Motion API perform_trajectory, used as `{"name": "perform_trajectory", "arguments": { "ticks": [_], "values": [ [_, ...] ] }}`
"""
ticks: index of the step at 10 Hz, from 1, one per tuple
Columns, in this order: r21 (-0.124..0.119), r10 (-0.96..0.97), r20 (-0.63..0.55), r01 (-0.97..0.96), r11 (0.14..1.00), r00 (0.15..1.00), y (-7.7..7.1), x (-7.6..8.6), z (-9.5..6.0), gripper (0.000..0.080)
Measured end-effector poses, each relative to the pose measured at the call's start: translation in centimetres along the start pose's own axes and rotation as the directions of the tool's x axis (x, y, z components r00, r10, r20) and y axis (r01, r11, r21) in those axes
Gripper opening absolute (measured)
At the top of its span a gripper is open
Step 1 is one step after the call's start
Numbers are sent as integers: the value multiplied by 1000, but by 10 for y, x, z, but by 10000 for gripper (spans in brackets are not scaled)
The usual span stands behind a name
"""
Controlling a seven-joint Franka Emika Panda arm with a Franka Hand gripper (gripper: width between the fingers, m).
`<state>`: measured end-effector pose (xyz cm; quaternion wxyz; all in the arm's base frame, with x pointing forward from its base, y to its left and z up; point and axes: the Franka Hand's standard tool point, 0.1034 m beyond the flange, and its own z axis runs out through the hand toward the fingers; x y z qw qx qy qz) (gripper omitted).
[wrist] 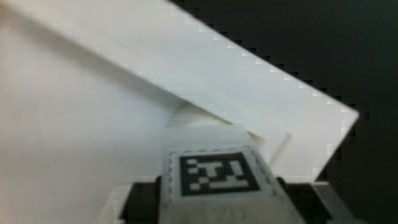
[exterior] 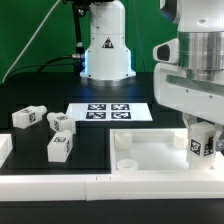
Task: Assemble one leg
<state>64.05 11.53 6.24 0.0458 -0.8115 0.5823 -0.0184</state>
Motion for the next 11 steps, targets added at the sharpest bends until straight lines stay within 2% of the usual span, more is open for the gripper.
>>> {"name": "perform_trajectory", "arguments": {
  "ticks": [1, 3, 5, 6, 7, 8, 9, 10, 11],
  "values": [
    [14, 145, 16, -145, 989, 989, -1, 1, 0, 285],
    [17, 400, 29, -401, 916, 916, -2, 1, 0, 285],
    [18, 468, 34, -469, 883, 883, -2, 1, 0, 293],
    [19, 441, 33, -442, 897, 897, -2, 1, 0, 293],
    [21, 403, 32, -403, 915, 915, -3, 2, 0, 449],
    [36, 204, 27, -205, 978, 979, -5, 4, -3, 449],
    [49, -7, 19, 6, 999, 1000, -7, 6, -6, 598],
    [54, -153, 14, 152, 987, 988, -7, 6, -7, 634],
    [53, -206, 11, 205, 977, 978, -6, 5, -7, 634]
  ]
}}
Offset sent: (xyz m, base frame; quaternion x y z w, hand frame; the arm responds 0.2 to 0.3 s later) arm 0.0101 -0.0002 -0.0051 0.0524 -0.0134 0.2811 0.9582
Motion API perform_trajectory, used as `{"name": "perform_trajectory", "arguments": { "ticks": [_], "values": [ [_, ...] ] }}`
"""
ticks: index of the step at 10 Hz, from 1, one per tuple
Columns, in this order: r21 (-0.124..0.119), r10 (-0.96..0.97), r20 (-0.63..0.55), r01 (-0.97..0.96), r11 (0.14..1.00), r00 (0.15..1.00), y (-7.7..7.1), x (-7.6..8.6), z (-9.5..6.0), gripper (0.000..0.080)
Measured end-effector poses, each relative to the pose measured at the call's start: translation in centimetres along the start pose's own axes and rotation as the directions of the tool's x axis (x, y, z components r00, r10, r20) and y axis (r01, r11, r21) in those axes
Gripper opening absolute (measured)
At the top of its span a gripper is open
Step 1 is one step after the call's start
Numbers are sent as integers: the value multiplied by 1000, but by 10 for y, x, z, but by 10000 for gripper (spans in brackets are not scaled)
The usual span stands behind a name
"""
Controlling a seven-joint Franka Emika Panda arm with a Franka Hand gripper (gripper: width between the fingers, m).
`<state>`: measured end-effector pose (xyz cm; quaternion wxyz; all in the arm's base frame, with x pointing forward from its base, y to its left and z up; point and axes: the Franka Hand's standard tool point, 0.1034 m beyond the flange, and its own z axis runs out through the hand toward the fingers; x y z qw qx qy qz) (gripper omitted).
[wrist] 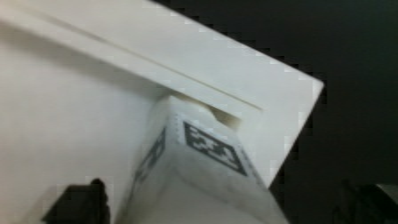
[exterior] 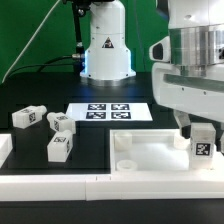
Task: Assemble one leg
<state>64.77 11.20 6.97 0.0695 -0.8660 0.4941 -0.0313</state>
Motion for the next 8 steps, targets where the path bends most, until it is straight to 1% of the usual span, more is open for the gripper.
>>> {"name": "perform_trajectory", "arguments": {
  "ticks": [2, 3, 4, 5, 6, 7, 8],
  "values": [
    [-1, -96, 0, 96, 995, 995, 1, 1, 0, 649],
    [-1, -176, -1, 176, 984, 984, 1, 1, 0, 649],
    [-9, -251, -3, 251, 968, 968, 1, 1, 1, 649],
    [-49, -470, -10, 469, 882, 883, 0, -2, 0, 649],
    [-49, -680, -8, 679, 732, 733, -5, -1, -3, 649],
    [-46, -778, 1, 777, 627, 628, -2, 5, -2, 649],
    [-45, -761, 1, 760, 649, 649, -2, 6, -2, 649]
  ]
}}
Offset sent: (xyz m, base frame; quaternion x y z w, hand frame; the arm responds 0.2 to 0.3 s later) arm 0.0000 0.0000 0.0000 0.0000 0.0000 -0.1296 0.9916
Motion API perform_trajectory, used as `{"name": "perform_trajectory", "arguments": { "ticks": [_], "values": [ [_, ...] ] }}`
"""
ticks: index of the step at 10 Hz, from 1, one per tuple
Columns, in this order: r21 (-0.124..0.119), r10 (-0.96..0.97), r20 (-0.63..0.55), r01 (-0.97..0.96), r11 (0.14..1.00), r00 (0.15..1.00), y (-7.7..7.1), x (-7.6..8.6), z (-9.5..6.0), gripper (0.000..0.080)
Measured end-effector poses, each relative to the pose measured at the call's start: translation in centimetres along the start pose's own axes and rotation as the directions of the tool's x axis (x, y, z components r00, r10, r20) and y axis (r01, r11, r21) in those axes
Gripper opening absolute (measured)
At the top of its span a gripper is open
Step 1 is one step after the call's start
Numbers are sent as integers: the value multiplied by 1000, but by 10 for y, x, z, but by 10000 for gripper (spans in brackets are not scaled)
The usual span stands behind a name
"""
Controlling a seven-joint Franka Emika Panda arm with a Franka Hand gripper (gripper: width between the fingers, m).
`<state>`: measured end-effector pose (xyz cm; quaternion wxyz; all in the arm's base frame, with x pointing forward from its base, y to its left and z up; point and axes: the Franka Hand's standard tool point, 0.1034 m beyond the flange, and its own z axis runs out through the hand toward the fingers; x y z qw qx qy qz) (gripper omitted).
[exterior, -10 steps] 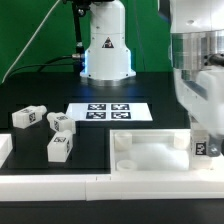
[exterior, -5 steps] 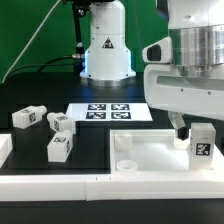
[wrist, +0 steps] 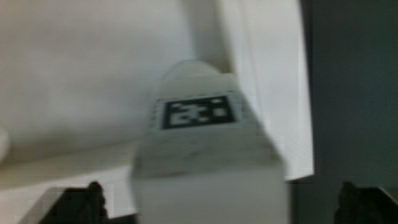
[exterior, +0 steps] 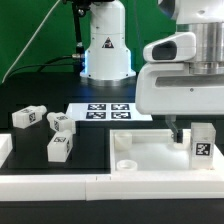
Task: Assemble one leg
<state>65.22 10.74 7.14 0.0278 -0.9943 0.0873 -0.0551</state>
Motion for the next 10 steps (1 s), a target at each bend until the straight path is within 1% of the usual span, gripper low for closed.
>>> {"name": "perform_trajectory", "arguments": {
  "ticks": [1, 2, 3, 4, 6, 8, 9, 10],
  "values": [
    [0, 20, 0, -20, 1000, 1000, 0, 0, 0, 541],
    [-1, 20, 0, -20, 1000, 1000, 0, 0, 0, 383],
    [0, 103, 0, -103, 995, 995, 0, 0, 0, 383],
    [-2, 196, 2, -196, 981, 981, 1, 0, 0, 285],
    [-8, 371, 1, -371, 929, 929, 4, 0, 0, 285],
    [-16, 573, 0, -573, 819, 819, 7, -1, 0, 285],
    [-21, 672, 2, -672, 740, 740, 8, -2, 0, 285],
    [-29, 784, 1, -784, 621, 621, 9, -3, 0, 285]
  ]
}}
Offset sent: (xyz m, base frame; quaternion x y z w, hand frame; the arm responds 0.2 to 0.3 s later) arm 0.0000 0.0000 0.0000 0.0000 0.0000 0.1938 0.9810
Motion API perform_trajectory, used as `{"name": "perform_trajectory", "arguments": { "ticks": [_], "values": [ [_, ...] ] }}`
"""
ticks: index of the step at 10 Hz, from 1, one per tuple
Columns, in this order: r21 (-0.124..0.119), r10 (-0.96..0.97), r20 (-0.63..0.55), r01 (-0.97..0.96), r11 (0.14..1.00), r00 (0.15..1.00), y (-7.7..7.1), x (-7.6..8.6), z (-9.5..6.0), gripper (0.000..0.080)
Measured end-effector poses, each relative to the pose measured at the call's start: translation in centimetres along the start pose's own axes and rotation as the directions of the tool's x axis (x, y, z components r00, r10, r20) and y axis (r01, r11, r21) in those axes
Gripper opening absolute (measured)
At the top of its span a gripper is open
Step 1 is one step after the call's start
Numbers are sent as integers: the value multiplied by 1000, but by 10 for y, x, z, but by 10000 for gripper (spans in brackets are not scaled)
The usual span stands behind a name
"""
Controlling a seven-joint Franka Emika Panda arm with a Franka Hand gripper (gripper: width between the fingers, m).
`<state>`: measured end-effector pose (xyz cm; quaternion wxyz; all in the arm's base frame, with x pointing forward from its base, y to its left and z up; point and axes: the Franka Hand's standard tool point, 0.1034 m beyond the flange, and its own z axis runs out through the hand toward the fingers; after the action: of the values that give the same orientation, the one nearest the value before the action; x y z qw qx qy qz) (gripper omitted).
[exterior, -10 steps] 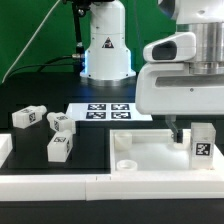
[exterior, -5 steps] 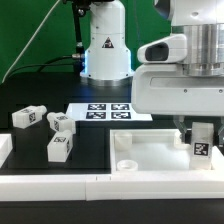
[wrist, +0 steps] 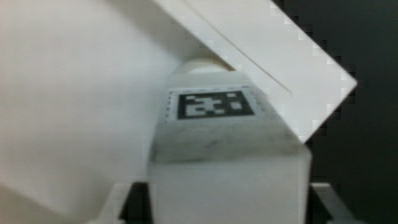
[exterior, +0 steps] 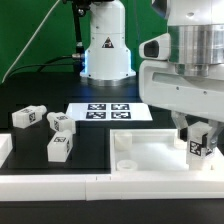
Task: Assemble one leg
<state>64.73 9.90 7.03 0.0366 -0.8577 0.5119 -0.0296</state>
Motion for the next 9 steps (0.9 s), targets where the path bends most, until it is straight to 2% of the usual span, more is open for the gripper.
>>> {"name": "perform_trajectory", "arguments": {
  "ticks": [1, 3, 8, 9],
  "values": [
    [-8, 128, 3, -128, 992, 992, 1, 0, 0, 286],
    [-20, 402, 40, -401, 916, 915, 3, -1, 0, 287],
    [-41, 649, 35, -648, 760, 760, 5, -3, 0, 287],
    [-49, 720, 48, -719, 694, 692, 6, -4, -1, 287]
  ]
}}
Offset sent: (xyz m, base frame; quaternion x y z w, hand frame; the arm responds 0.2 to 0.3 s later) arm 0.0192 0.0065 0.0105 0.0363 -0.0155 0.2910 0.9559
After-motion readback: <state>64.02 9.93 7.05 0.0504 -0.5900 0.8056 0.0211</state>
